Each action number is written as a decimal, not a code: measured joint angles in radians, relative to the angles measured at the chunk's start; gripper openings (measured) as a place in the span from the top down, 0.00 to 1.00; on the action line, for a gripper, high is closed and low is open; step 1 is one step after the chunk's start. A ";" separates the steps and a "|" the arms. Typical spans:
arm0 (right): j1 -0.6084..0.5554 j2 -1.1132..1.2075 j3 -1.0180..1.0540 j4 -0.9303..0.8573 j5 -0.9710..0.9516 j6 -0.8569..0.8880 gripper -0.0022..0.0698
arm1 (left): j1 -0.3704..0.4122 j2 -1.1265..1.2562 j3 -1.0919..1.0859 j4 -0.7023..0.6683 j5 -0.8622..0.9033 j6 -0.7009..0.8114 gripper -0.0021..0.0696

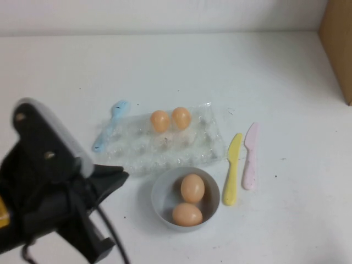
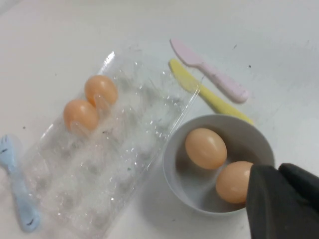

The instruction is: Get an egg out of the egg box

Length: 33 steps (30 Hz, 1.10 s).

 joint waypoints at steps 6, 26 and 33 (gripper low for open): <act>0.000 0.000 0.000 0.000 0.000 0.000 0.99 | 0.000 -0.129 0.000 0.000 0.049 -0.002 0.97; 0.000 0.000 0.000 0.000 0.000 0.000 0.99 | 0.021 -0.289 0.134 0.287 -0.034 -0.223 0.97; 0.000 0.000 0.000 0.000 0.000 0.000 0.99 | 0.229 -0.552 0.367 0.284 -0.197 -0.235 0.97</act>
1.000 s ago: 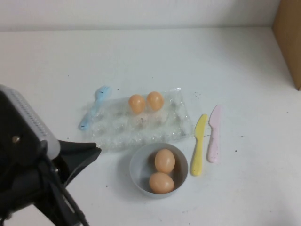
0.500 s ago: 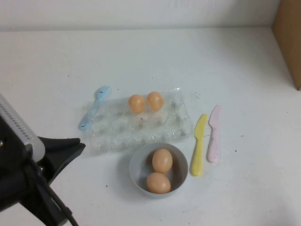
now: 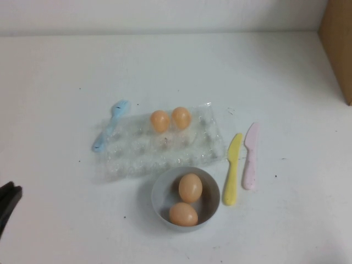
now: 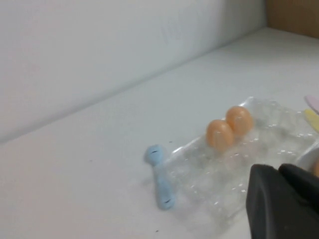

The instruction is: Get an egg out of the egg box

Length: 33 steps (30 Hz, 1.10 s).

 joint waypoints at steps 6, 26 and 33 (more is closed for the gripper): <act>0.000 0.000 0.000 0.002 0.000 0.000 0.99 | 0.184 -0.209 0.149 -0.036 -0.039 -0.003 0.97; 0.000 0.000 0.000 0.002 0.000 0.000 0.99 | 0.363 -0.323 0.352 -0.111 -0.102 -0.016 0.97; 0.000 0.000 0.000 0.002 0.000 0.000 0.99 | 0.363 -0.323 0.352 -0.170 0.028 -0.025 0.97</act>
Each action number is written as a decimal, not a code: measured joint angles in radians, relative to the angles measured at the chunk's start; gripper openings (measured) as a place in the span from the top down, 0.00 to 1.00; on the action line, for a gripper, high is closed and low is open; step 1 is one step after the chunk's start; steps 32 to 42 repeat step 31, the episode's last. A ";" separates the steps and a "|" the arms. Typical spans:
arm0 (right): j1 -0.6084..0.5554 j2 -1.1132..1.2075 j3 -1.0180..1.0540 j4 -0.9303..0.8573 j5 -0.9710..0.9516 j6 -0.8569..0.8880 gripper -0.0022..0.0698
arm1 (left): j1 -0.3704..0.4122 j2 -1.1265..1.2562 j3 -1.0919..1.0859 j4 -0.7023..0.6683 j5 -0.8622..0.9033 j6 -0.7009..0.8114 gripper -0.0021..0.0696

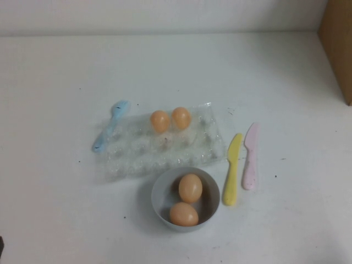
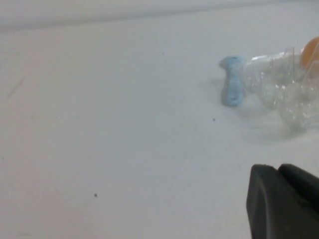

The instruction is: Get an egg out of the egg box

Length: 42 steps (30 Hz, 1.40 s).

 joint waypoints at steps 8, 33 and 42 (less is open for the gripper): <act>0.000 0.000 0.000 0.000 0.000 0.000 0.99 | 0.000 0.000 0.000 -0.044 0.092 0.000 0.98; 0.000 0.000 0.000 0.000 0.000 0.000 0.99 | 0.000 0.000 0.000 -0.047 0.092 0.000 0.98; 0.000 0.000 0.000 0.000 0.000 0.000 0.99 | 0.000 0.000 0.000 -0.047 0.092 0.000 0.98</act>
